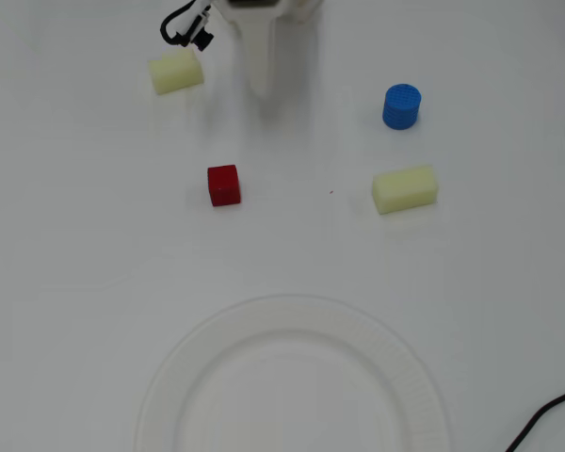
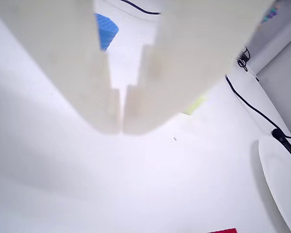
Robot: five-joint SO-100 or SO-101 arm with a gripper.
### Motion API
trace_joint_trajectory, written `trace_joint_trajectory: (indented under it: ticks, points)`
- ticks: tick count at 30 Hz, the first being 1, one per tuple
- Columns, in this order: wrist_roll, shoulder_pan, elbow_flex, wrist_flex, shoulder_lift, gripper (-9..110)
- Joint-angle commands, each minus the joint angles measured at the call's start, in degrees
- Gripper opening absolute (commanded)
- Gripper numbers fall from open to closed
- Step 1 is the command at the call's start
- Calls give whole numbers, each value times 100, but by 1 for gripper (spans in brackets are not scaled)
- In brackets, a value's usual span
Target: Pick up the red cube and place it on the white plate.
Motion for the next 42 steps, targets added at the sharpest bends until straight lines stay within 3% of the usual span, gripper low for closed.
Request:
trace_joint_trajectory:
  ticks: [1,7,11,14,31,42]
  points:
    - [-369,141,-1529,132,-1538,0]
    - [-773,334,-2654,536,-2566,13]
    - [-1107,299,-3683,1143,-4008,31]
    - [-1354,325,-4184,1310,-4975,37]
    - [-1705,844,-5019,527,-6979,31]
    - [-1978,958,-5159,211,-7515,14]
